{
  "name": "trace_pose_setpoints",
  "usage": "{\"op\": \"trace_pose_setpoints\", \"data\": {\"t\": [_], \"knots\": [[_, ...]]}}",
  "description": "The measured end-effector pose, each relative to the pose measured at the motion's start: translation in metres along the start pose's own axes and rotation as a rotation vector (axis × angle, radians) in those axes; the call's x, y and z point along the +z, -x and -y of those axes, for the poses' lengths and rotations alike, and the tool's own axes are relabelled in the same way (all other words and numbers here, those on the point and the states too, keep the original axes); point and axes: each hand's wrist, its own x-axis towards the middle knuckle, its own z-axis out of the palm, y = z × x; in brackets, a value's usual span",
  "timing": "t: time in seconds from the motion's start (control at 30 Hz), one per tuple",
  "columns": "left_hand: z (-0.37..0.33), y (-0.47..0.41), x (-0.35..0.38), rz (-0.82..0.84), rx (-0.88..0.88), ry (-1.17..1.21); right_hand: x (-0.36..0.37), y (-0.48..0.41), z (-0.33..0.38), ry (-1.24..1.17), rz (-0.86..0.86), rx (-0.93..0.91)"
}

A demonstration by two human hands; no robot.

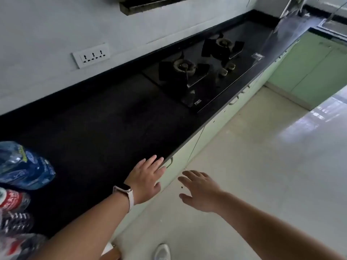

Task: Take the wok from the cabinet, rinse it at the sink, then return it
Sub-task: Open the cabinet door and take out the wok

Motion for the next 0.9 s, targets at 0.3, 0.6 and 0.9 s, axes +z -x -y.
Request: {"op": "trace_pose_setpoints", "data": {"t": [0.3,0.6,0.9], "knots": [[0.012,-0.03,0.043,0.085,0.009,-0.067,0.048,-0.067,-0.027,0.128,-0.081,-0.132],[0.01,-0.022,0.065,-0.064,0.012,-0.104,0.099,-0.119,-0.037,0.177,-0.32,-0.33],[0.012,-0.024,0.077,-0.232,-0.019,-0.241,0.142,-0.156,-0.047,0.254,-0.684,-0.427]]}}
